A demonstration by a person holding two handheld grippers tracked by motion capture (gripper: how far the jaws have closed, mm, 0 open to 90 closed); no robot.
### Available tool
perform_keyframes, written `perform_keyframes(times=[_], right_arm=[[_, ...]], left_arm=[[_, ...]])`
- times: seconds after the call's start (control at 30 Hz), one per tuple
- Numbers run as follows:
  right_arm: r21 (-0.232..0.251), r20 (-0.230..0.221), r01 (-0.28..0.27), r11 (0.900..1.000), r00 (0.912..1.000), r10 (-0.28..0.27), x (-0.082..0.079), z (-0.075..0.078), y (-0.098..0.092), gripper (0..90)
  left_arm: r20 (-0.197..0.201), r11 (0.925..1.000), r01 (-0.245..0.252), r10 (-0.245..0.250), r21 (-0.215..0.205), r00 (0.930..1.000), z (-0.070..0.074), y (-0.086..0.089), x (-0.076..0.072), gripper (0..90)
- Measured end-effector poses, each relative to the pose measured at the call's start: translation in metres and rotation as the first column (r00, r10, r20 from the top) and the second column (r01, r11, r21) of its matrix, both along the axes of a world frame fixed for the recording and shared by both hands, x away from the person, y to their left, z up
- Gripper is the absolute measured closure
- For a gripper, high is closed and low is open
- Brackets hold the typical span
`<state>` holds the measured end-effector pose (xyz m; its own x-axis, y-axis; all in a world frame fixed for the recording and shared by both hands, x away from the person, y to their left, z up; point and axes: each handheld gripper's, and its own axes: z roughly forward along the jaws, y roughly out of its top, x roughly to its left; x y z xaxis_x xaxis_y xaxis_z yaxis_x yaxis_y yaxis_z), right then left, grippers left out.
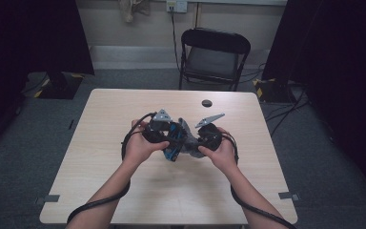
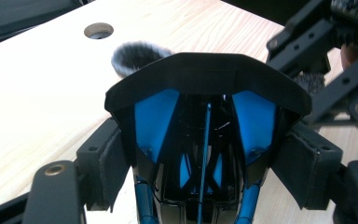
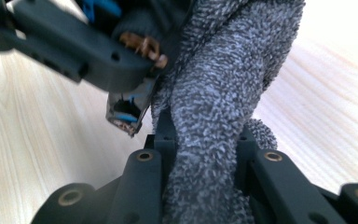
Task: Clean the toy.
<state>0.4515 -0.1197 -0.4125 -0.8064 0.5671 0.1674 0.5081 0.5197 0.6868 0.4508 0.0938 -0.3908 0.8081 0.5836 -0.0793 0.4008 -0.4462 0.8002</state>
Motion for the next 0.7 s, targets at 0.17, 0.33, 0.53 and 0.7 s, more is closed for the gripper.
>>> perform_keyframes(times=[0.17, 0.33, 0.53, 0.7], right_arm=[[-0.011, -0.007, -0.007, 1.0, 0.9999, 0.007, -0.003, -0.006, 0.005, 72.2], [-0.024, -0.02, -0.024, 0.999, 0.9995, 0.024, -0.006, -0.013, 0.01, 72.2], [-0.026, -0.031, -0.032, 0.999, 0.999, 0.031, -0.008, -0.021, 0.015, 72.2], [-0.023, -0.035, -0.029, 0.999, 0.999, 0.029, -0.01, -0.025, 0.017, 72.1]], left_arm=[[0.006, 1.0, -0.008, 0.008, 0.002, 0.9999, 0.001, 0.001, 0.001, 25.4], [0.011, 0.9999, -0.01, 0.01, -0.001, 0.9999, 0.003, 0.003, 0.001, 25.4], [0.016, 1.0, -0.008, 0.008, -0.004, 0.9998, 0.005, 0.002, 0.002, 25.4], [0.027, 0.9999, -0.013, 0.013, -0.009, 0.9996, 0.006, 0.003, 0.002, 25.4]])
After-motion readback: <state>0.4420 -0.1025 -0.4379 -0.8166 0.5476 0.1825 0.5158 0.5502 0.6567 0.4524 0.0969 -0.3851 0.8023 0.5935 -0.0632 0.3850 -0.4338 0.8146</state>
